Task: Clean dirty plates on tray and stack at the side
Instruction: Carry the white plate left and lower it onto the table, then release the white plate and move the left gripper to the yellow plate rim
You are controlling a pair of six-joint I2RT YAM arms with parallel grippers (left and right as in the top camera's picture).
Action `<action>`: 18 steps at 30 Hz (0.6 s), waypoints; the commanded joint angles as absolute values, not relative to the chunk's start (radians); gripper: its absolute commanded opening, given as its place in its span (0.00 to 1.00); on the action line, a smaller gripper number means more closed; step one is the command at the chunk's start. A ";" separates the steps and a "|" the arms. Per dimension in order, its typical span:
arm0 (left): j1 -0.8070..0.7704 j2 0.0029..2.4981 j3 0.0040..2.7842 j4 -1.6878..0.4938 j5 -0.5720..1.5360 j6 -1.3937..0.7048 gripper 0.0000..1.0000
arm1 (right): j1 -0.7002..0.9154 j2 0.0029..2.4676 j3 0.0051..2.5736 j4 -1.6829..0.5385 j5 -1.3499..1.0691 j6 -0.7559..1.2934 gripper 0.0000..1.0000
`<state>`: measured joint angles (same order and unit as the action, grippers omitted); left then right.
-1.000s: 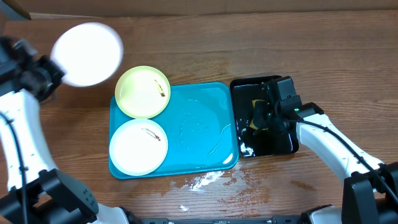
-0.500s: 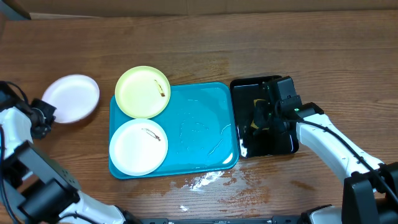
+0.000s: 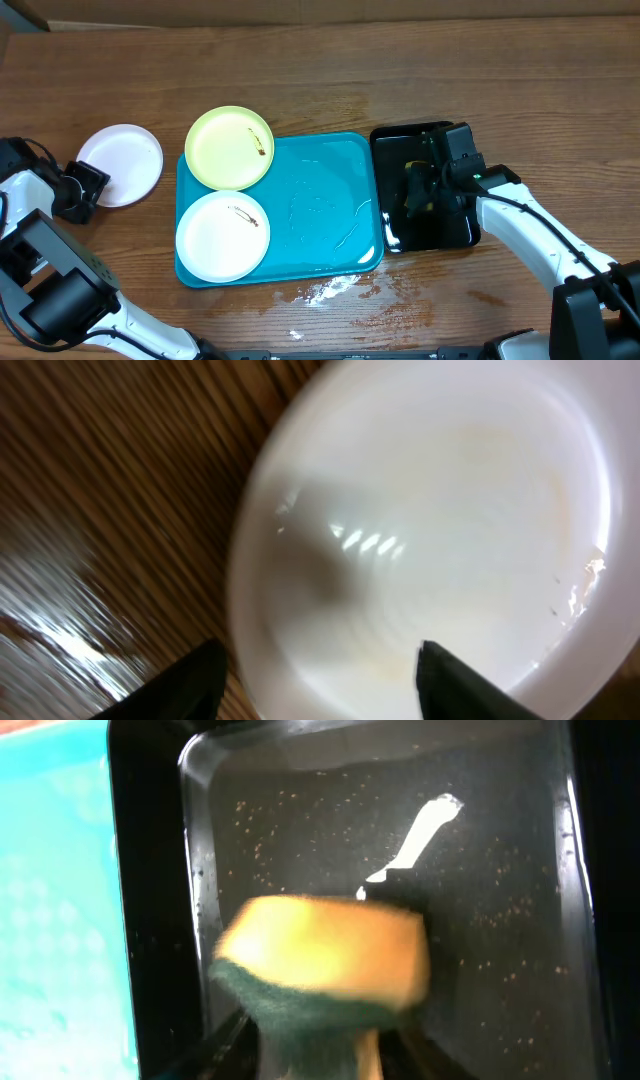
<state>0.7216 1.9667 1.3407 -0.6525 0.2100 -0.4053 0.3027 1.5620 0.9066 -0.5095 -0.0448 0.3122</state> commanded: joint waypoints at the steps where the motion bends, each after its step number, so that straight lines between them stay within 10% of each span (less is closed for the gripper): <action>1: 0.717 1.951 1.469 -0.758 0.416 -0.380 0.66 | 0.308 1.562 0.902 -0.502 -0.036 0.306 0.45; 18: 0.295 1.944 1.583 -0.882 0.135 -0.065 0.57 | 0.308 1.562 0.902 -0.529 -0.039 0.306 0.48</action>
